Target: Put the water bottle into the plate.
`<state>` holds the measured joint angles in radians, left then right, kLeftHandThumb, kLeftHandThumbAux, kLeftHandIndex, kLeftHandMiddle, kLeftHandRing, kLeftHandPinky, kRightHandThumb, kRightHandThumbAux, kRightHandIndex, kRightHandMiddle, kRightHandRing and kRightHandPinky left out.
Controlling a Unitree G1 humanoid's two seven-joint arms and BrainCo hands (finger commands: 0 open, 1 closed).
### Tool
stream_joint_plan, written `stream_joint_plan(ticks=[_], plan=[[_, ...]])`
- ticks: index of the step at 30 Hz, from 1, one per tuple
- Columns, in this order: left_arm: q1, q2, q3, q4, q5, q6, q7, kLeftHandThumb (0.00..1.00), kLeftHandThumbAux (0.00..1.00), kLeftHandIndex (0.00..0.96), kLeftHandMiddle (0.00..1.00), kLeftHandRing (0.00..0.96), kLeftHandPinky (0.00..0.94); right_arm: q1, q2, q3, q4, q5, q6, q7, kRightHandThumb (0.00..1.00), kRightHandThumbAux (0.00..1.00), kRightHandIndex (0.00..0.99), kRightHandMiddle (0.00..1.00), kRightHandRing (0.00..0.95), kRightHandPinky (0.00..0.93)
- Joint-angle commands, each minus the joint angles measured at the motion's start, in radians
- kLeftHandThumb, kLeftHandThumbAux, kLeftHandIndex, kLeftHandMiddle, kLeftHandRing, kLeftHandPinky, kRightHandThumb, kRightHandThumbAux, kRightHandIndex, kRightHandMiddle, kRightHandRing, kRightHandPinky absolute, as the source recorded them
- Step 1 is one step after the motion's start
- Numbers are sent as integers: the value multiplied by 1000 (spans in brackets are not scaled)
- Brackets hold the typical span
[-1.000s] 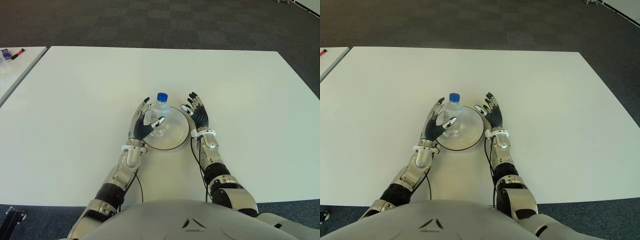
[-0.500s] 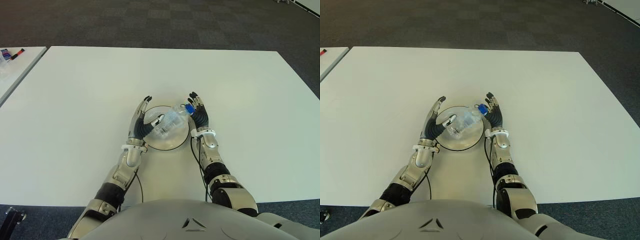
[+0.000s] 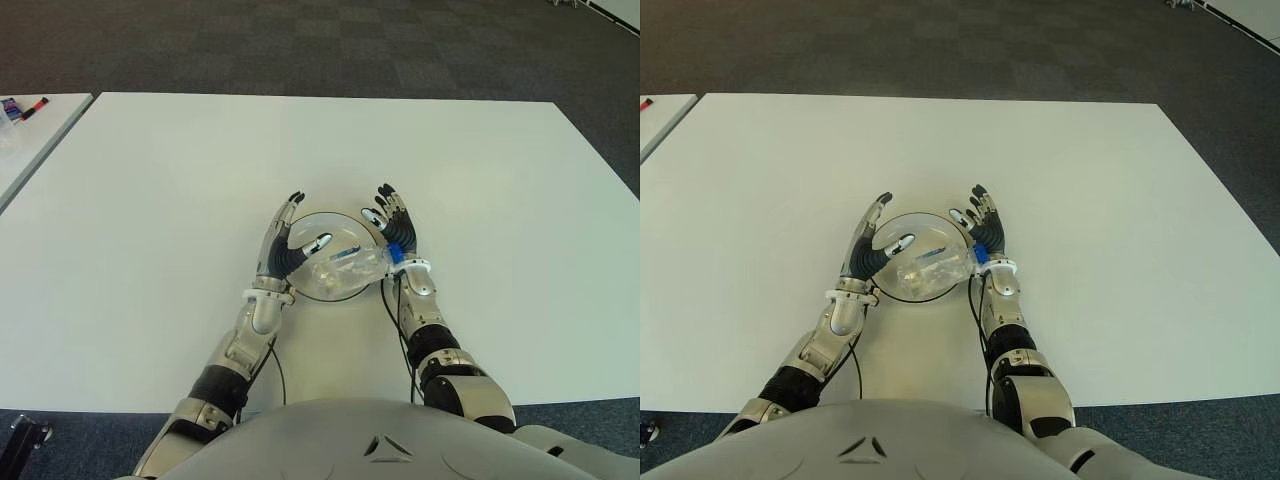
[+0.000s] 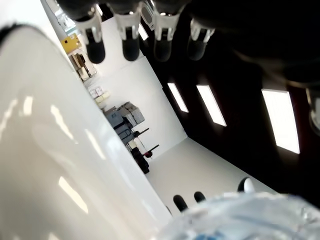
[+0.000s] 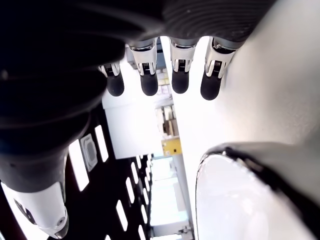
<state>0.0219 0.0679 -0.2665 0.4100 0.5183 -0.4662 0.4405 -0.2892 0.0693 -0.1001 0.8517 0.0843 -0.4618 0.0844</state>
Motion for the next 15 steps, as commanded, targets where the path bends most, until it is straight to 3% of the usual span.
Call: stream_joint_plan(ticks=[1, 15], plan=[[-3, 8, -9, 11, 1, -1, -13, 117, 291, 0, 0, 0, 0, 47, 19, -4, 56, 5, 61, -13, 158, 723, 40, 43, 53, 114], [-5, 13, -14, 19, -6, -16, -6, 111, 284, 0, 0, 0, 0, 48, 20, -3, 55, 4, 63, -18, 167, 738, 42, 45, 55, 121]])
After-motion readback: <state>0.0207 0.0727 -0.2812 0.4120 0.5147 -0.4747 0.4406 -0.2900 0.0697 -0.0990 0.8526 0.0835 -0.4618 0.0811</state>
